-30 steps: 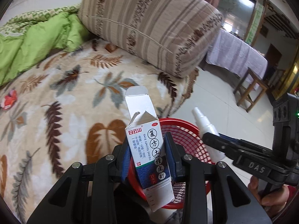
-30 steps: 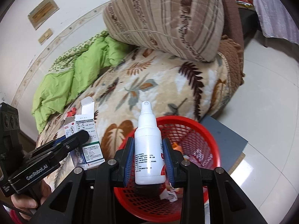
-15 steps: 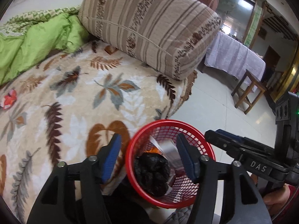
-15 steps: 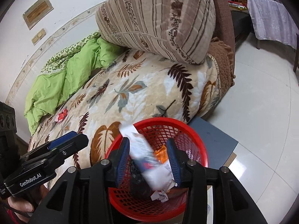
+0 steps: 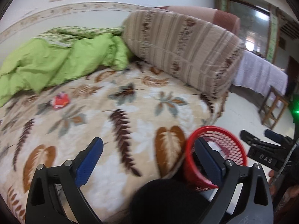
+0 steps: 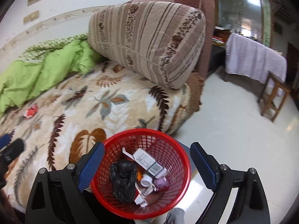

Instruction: Collect trash

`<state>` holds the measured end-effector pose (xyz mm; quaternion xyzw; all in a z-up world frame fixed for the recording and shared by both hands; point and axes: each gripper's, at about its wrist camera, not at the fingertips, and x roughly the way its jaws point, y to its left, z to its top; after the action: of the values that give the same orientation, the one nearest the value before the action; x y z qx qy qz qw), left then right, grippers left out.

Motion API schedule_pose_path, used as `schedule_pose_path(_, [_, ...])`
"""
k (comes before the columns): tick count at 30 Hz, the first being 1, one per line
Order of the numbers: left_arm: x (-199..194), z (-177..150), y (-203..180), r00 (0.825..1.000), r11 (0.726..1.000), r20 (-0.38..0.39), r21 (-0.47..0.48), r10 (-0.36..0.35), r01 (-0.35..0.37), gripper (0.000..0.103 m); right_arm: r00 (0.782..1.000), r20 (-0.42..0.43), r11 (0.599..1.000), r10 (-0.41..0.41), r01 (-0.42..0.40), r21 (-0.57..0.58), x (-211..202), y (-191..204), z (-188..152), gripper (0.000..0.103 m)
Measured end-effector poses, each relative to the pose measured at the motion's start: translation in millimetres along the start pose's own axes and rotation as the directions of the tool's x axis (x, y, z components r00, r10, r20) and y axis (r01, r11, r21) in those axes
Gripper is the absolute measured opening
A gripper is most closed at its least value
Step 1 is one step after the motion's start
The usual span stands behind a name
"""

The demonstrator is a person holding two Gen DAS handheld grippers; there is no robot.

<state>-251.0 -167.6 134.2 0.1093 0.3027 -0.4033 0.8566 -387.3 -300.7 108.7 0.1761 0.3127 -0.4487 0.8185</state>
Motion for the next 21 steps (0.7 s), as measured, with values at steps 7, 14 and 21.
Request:
schedule_pose_path(7, [-10.5, -16.6, 24.8, 0.992, 0.992, 0.021, -0.011, 0.126, -0.126, 0.101, 0.997, 0.0, 0.996, -0.081, 0.081, 0.037, -13.2, 11.8, -16.0, 0.097])
schedule_pose_path(14, [-14.1, -15.3, 28.0, 0.979, 0.98, 0.044, -0.009, 0.197, -0.197, 0.103, 0.995, -0.021, 0.994, -0.099, 0.1, 0.04, -12.5, 15.6, -18.7, 0.097])
schedule_pose_path(21, [-14.7, -15.8, 31.8, 0.982, 0.983, 0.052, -0.033, 0.181, -0.18, 0.103, 0.995, -0.02, 0.994, -0.098, 0.098, 0.038, -11.0, 16.2, -18.7, 0.097])
